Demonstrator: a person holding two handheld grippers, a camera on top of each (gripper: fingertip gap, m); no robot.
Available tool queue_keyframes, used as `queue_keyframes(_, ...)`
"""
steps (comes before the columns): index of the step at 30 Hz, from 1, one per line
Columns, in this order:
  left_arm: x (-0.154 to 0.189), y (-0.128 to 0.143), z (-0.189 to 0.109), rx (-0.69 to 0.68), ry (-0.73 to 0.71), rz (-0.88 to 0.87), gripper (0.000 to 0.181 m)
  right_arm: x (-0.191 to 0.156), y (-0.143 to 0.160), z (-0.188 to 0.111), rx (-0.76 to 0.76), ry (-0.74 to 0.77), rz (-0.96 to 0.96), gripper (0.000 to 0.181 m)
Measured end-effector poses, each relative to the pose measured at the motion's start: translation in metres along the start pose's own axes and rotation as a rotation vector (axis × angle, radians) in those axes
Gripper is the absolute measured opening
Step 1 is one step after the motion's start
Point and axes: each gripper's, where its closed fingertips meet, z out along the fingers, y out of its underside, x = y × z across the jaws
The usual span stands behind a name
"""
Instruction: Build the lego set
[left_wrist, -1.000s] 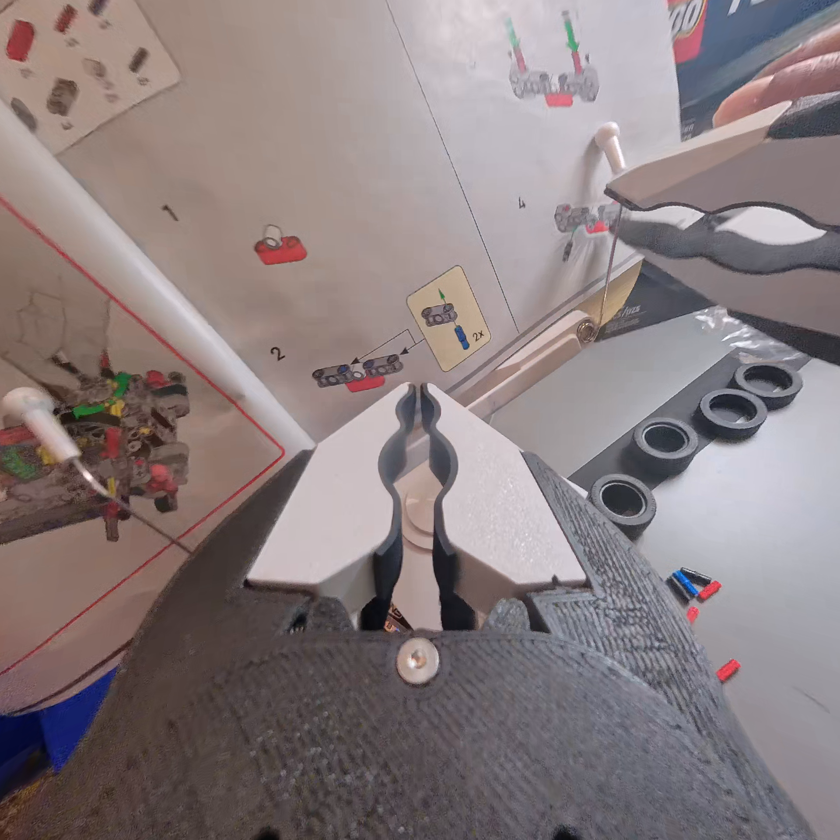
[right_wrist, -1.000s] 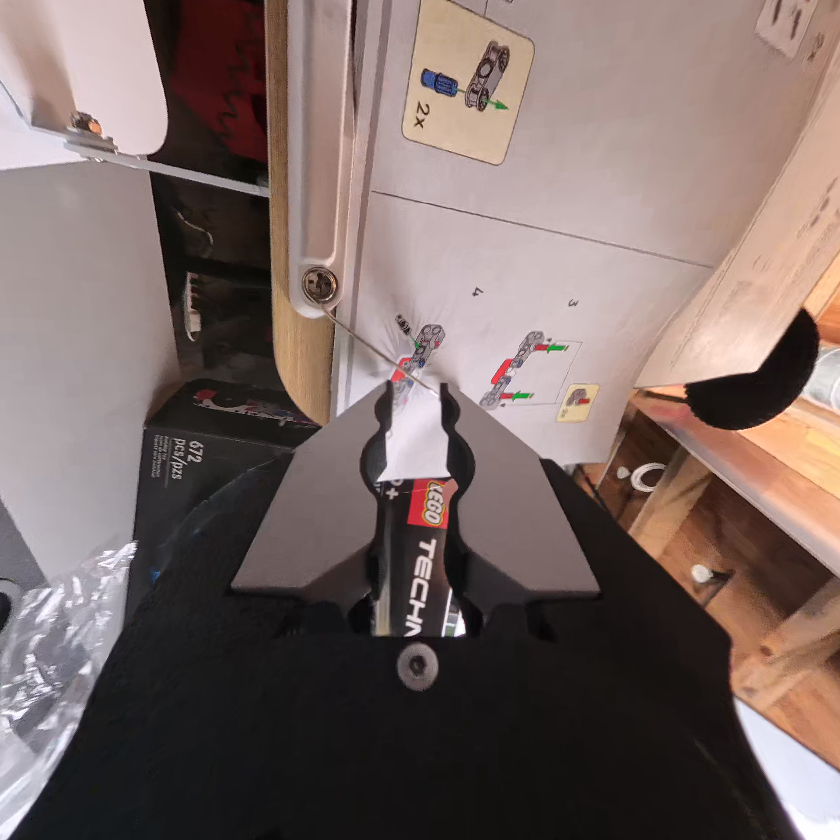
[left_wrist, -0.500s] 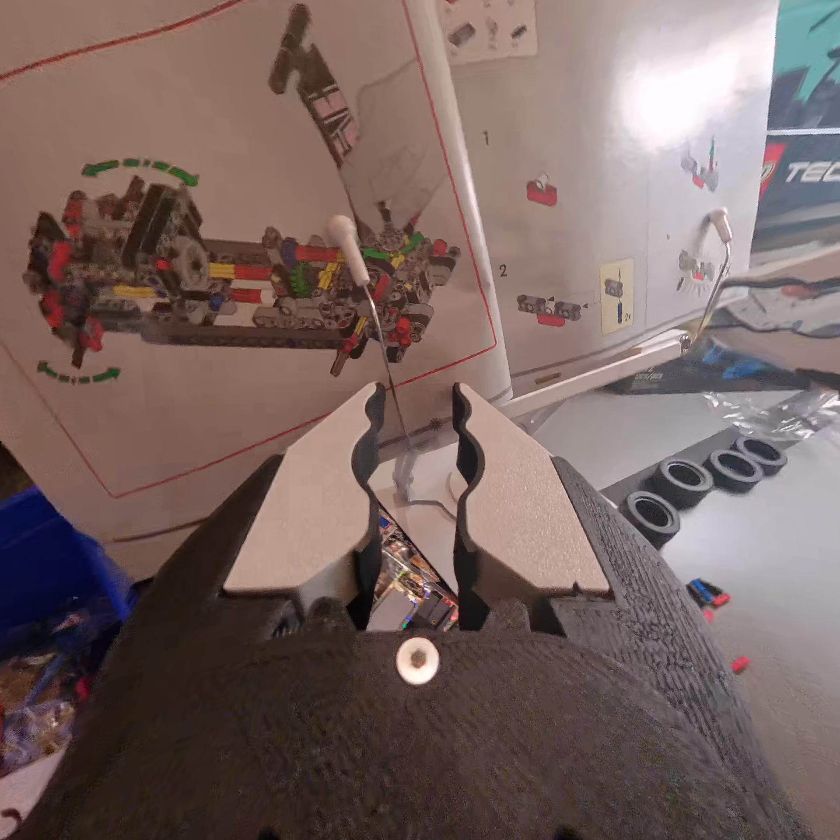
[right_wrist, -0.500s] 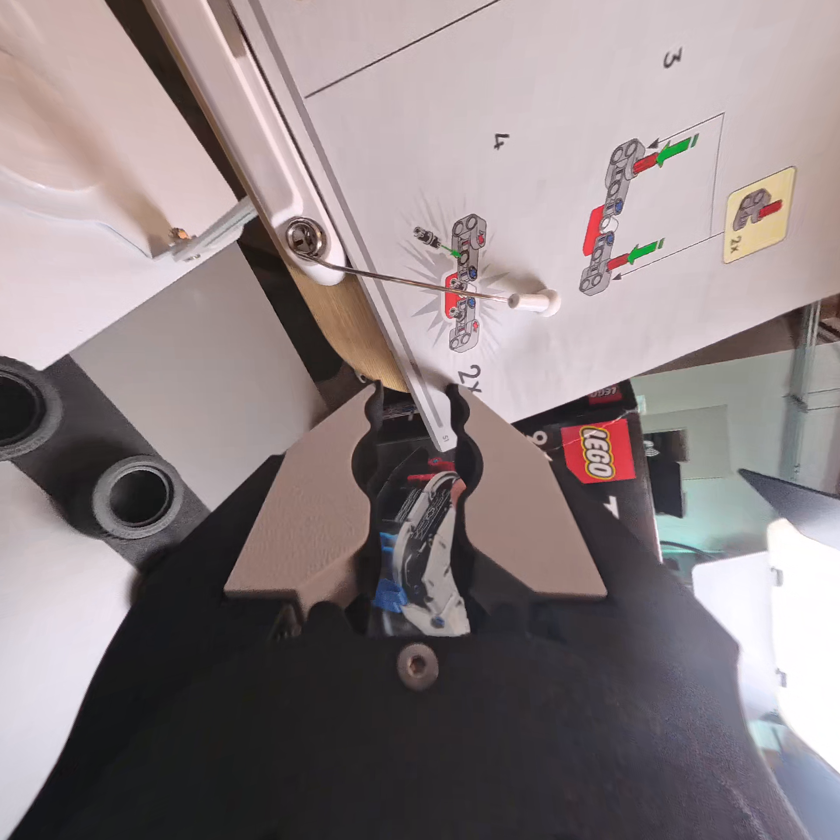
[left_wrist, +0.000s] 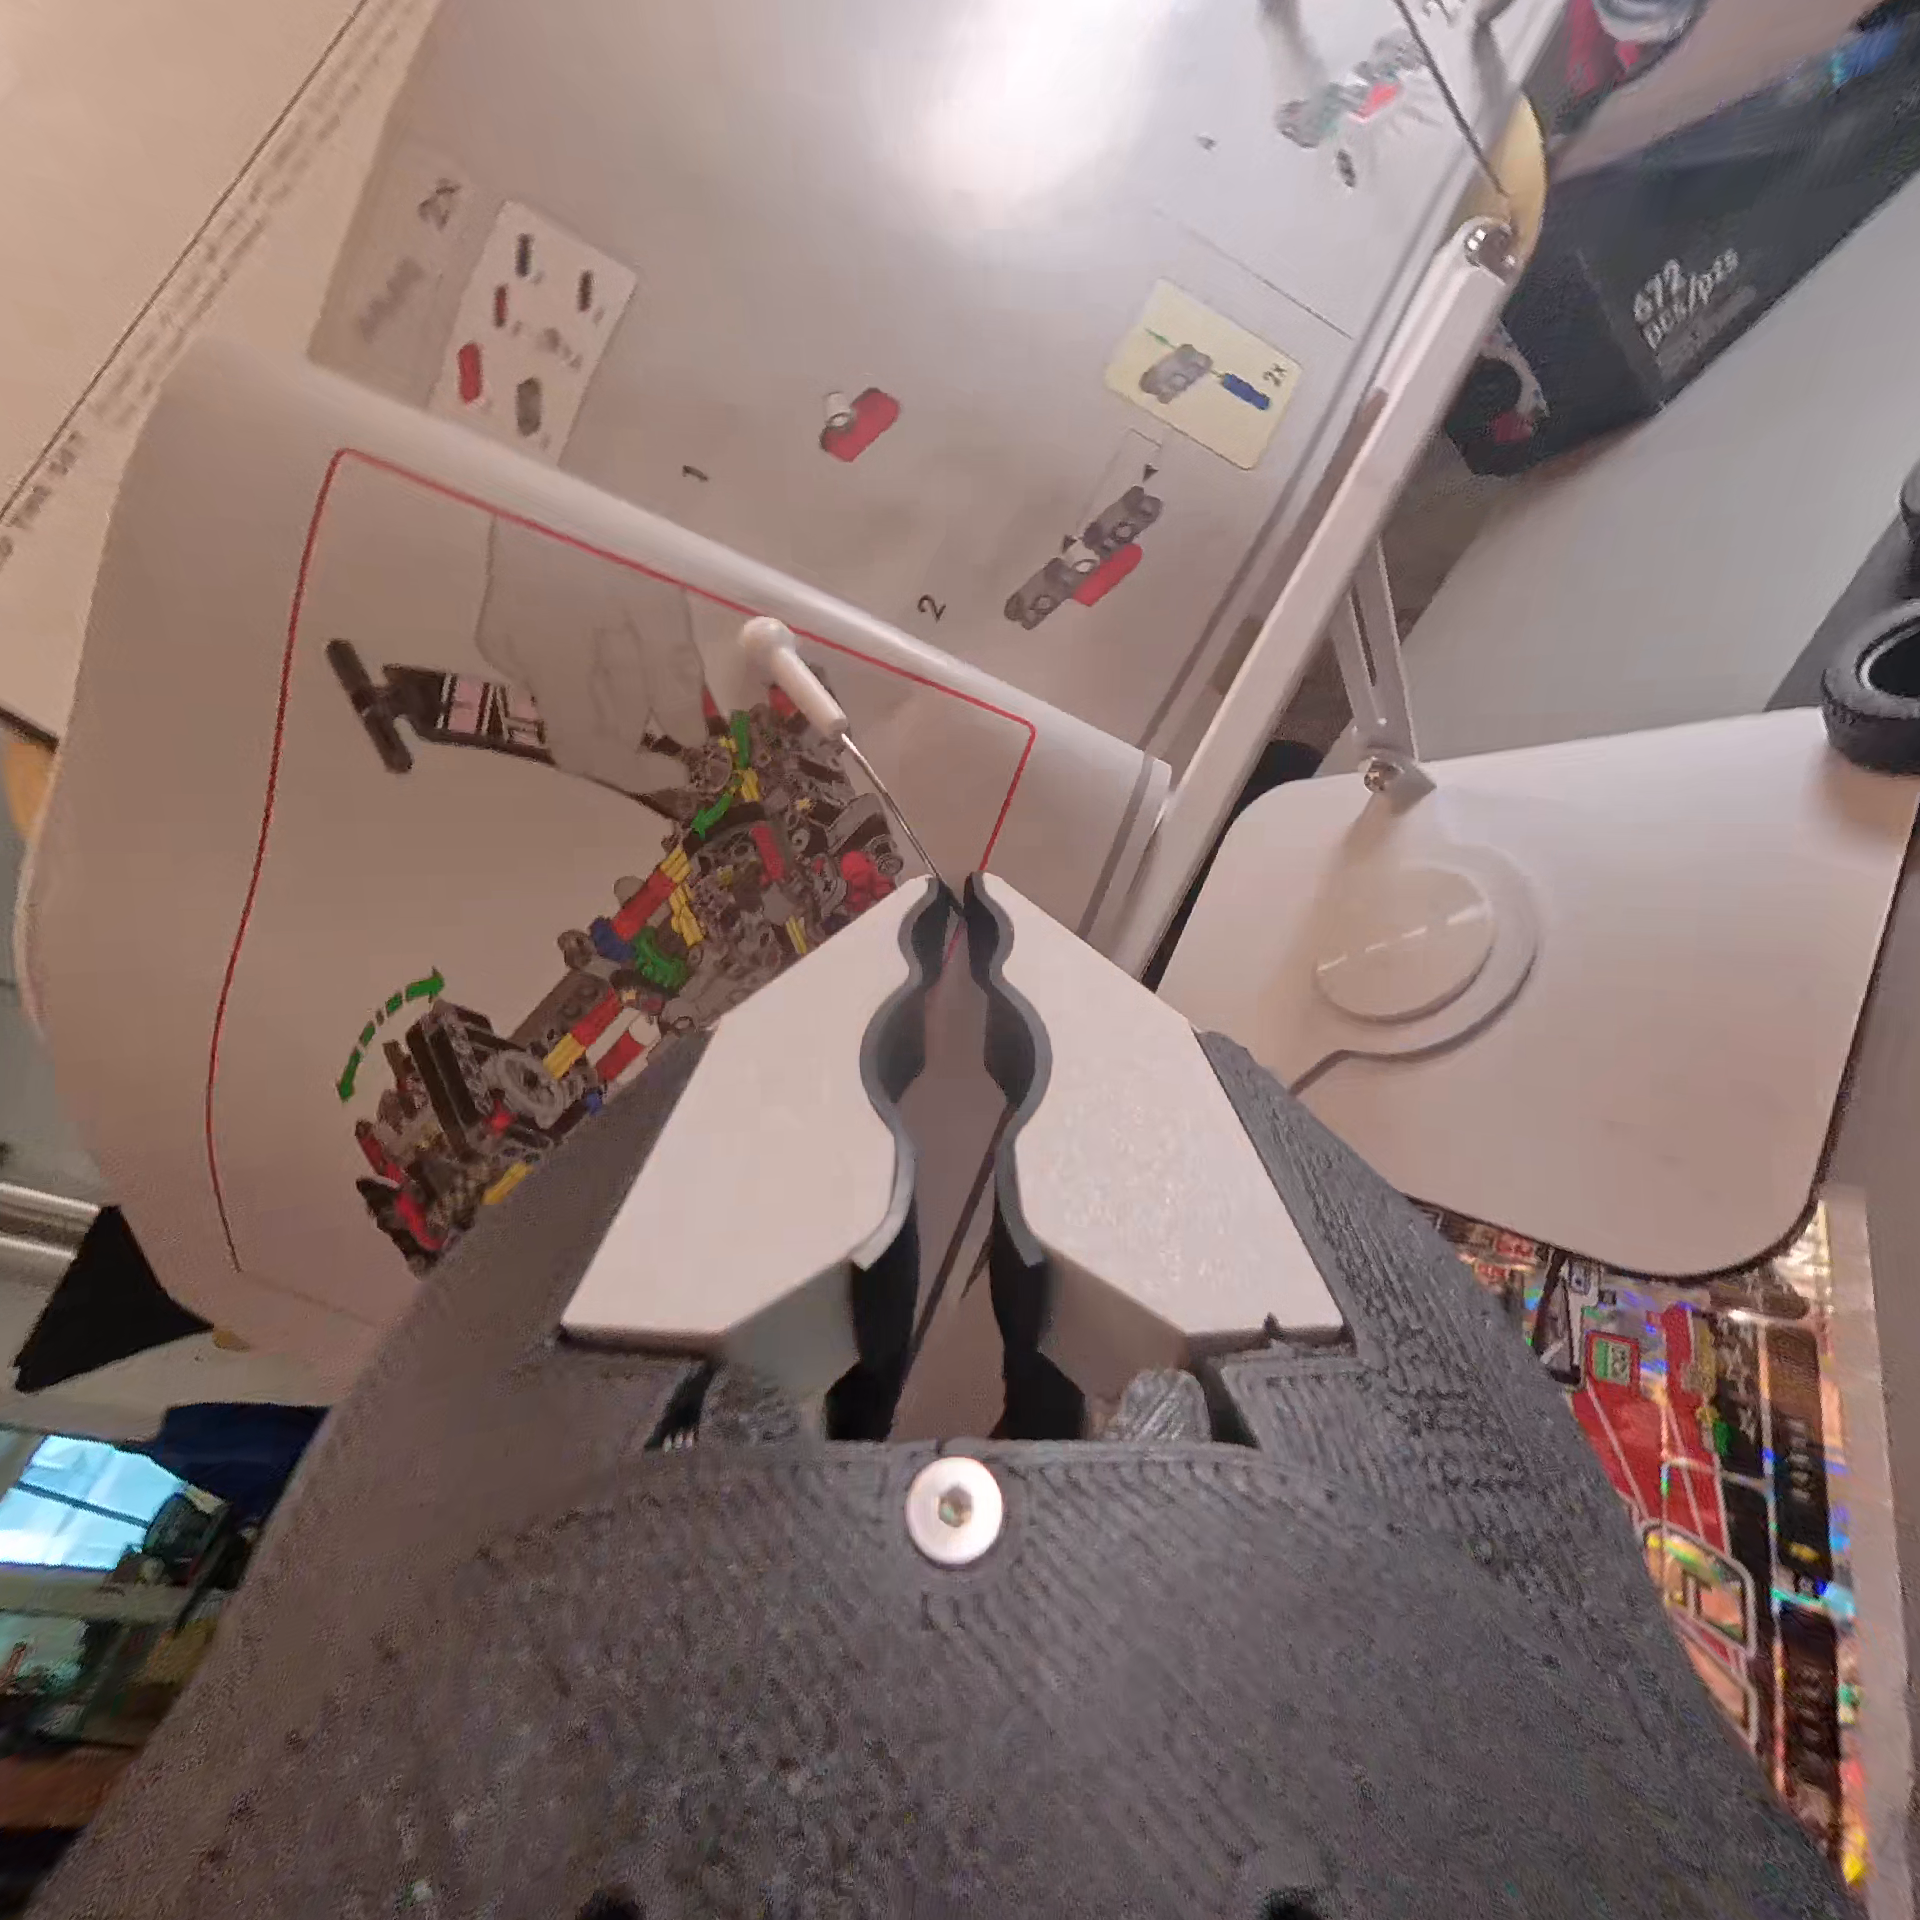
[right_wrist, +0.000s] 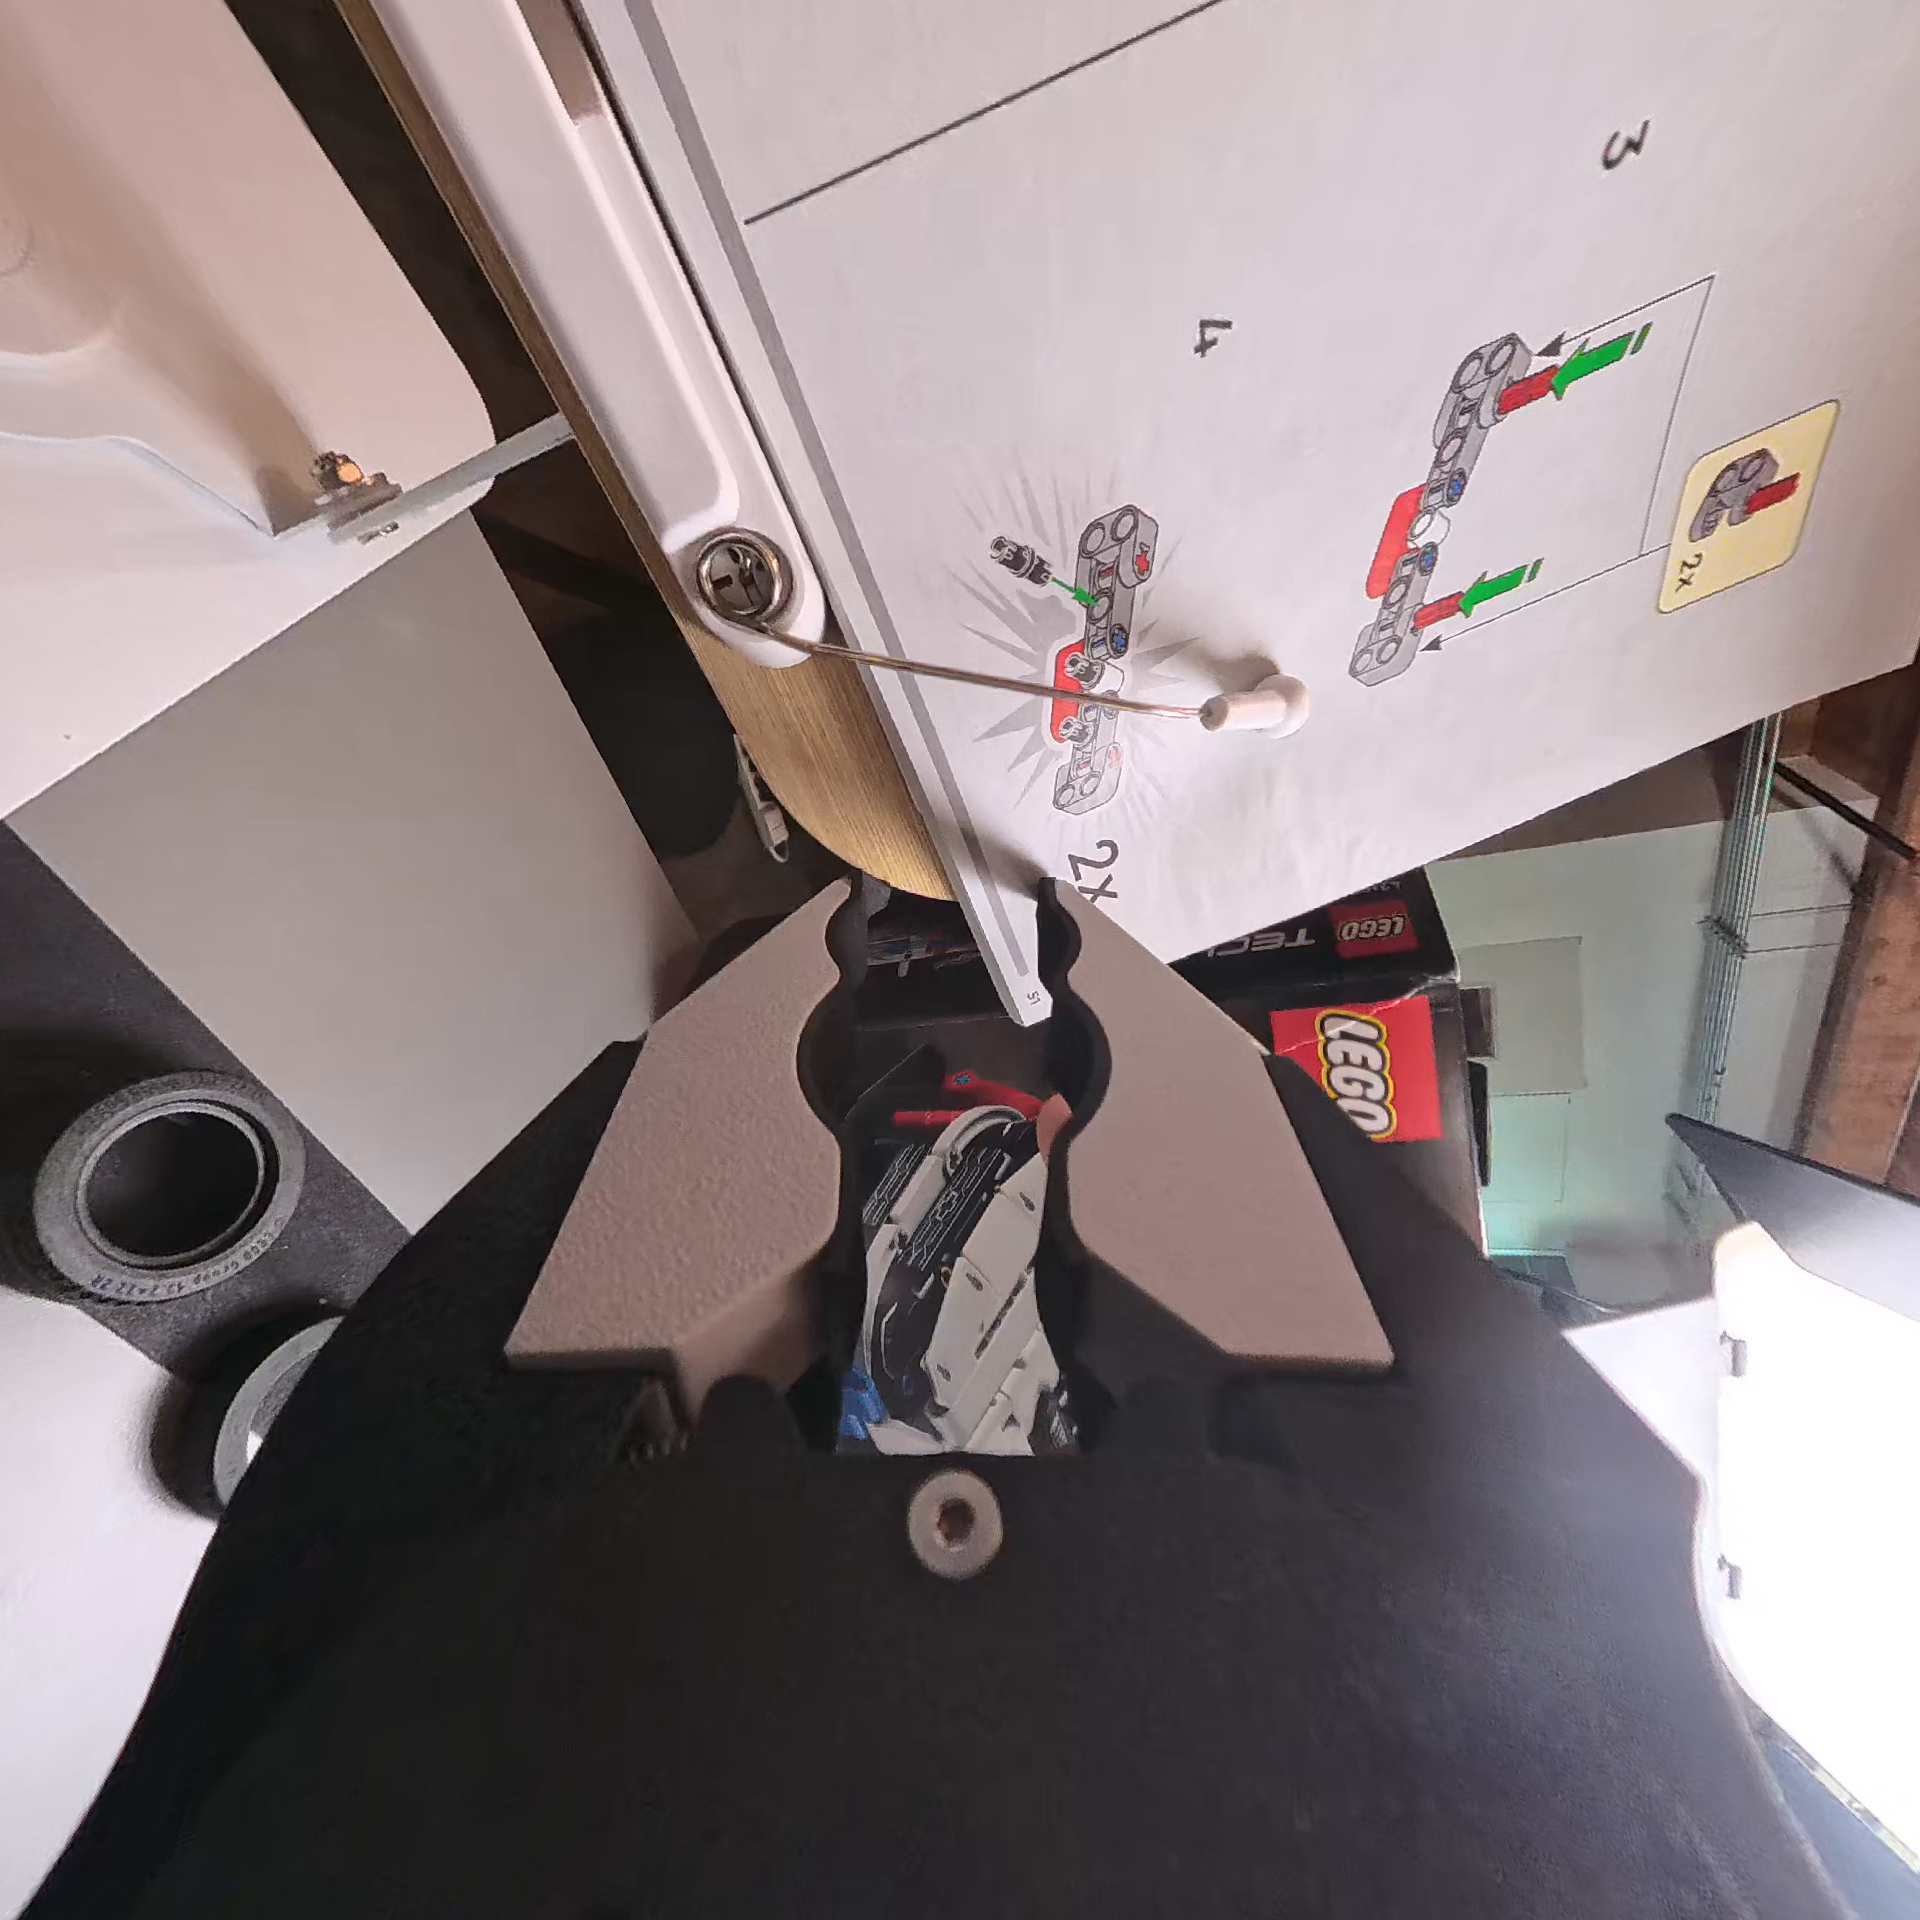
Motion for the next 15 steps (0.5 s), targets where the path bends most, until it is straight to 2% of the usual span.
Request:
queue_keyframes(3,0.003,-0.002,0.001,-0.018,0.051,0.052,0.002,0.001,0.0,0.004,-0.01,-0.005,-0.008,0.032)
queue_keyframes(6,0.004,-0.005,-0.004,-0.014,0.069,-0.033,0.003,0.002,0.0,0.006,-0.011,-0.004,-0.022,0.032)
queue_keyframes(9,0.004,-0.018,-0.02,0.054,0.066,-0.236,0.021,0.003,0.001,0.002,0.004,-0.013,0.008,0.033)
queue_keyframes(11,0.004,-0.025,-0.035,0.107,0.074,-0.408,0.026,0.004,0.0,-0.008,0.034,-0.034,0.08,0.036)
queue_keyframes(15,0.007,-0.035,-0.078,0.195,0.128,-0.647,0.034,0.005,-0.008,-0.054,0.168,-0.117,0.301,0.038)
